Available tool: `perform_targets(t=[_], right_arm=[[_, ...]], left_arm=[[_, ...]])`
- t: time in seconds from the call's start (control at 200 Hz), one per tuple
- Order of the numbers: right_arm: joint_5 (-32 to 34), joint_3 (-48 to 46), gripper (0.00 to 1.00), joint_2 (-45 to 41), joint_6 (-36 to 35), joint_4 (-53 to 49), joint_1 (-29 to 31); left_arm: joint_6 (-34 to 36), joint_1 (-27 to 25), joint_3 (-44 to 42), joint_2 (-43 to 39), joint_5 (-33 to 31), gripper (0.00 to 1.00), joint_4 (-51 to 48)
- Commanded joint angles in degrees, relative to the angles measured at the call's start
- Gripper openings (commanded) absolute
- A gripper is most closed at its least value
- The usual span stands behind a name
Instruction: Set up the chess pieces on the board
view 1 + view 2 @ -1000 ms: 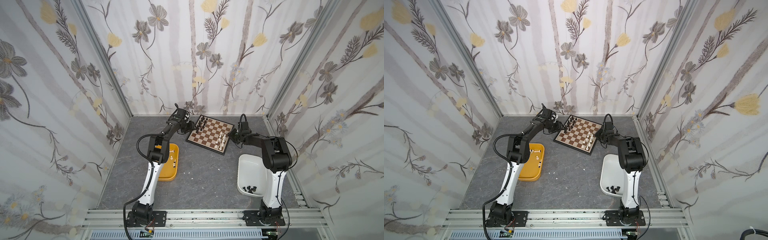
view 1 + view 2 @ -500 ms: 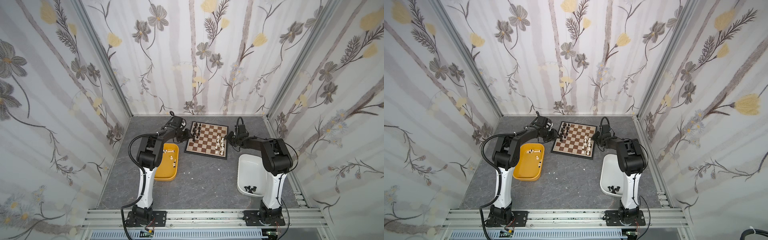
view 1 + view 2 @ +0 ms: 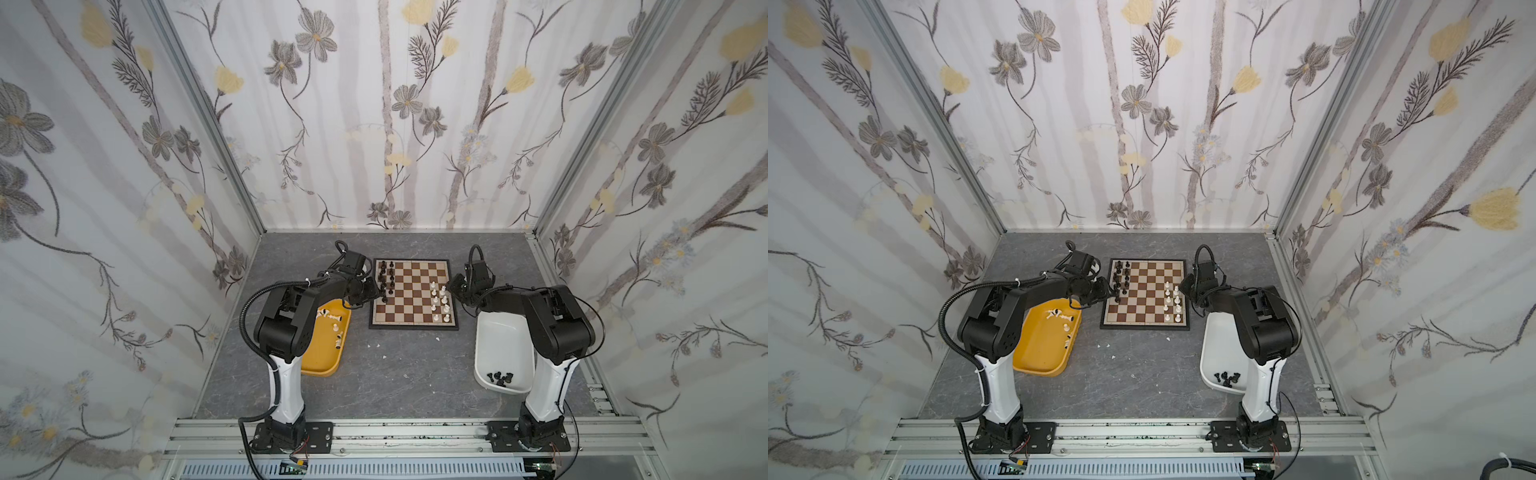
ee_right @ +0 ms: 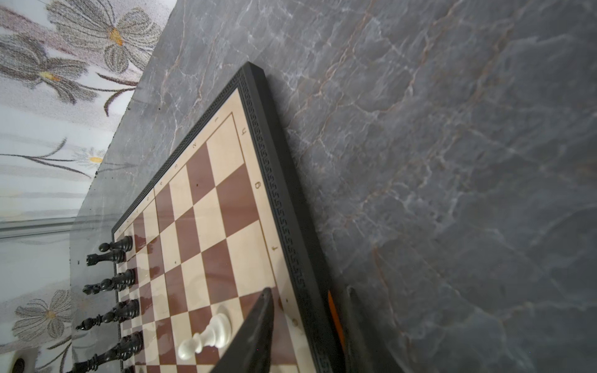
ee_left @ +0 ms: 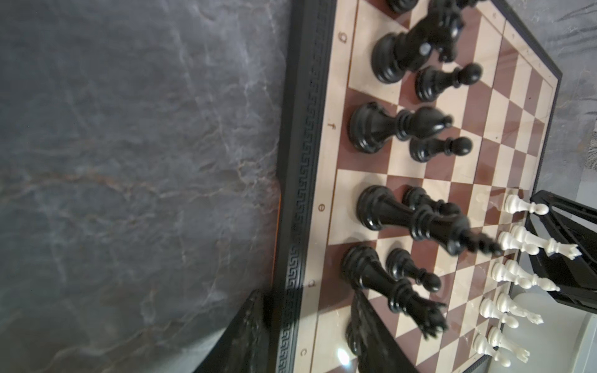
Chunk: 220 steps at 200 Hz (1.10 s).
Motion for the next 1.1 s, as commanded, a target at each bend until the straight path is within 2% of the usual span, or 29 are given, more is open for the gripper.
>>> perform_targets(t=[0.0, 0.26, 0.475, 0.535, 0.749, 0.914, 0.989, 1.094], right_arm=[[-10.88, -2.32, 0.35, -1.80, 2.99, 0.87, 1.48], [-9.81, -4.65, 0.36, -4.52, 1.84, 0.25, 2.09], [-6.29, -2.19, 0.39, -6.35, -0.11, -4.73, 1.95], [-5.21, -0.88, 0.41, -6.96, -0.75, -6.50, 1.93], [-3.19, 2.05, 0.51, -9.67, -3.31, -10.39, 1.71], [-2.81, 2.81, 0.56, -13.62, -6.61, -13.48, 1.66], [-2.52, 2.81, 0.63, -16.04, -9.00, -15.40, 1.60], [-1.97, 2.17, 0.72, -19.85, -12.22, -18.02, 1.69]], left_arm=[[-2.78, -1.74, -2.95, -0.85, 5.38, 0.45, -2.46], [-4.58, -3.53, -6.95, -4.10, 4.89, 0.43, -1.34], [-5.69, -3.38, -4.13, -7.42, -2.27, 0.44, -8.55], [-5.56, -3.19, -3.15, -8.43, -3.61, 0.47, -10.00], [-2.91, -3.34, -1.59, -12.78, -5.13, 0.55, -15.06], [0.53, -6.35, 1.02, -14.18, -7.78, 0.54, -21.96], [1.49, -8.46, 3.65, -13.30, -11.21, 0.54, -25.75], [0.83, -9.72, 5.92, -11.00, -12.08, 0.52, -27.80]])
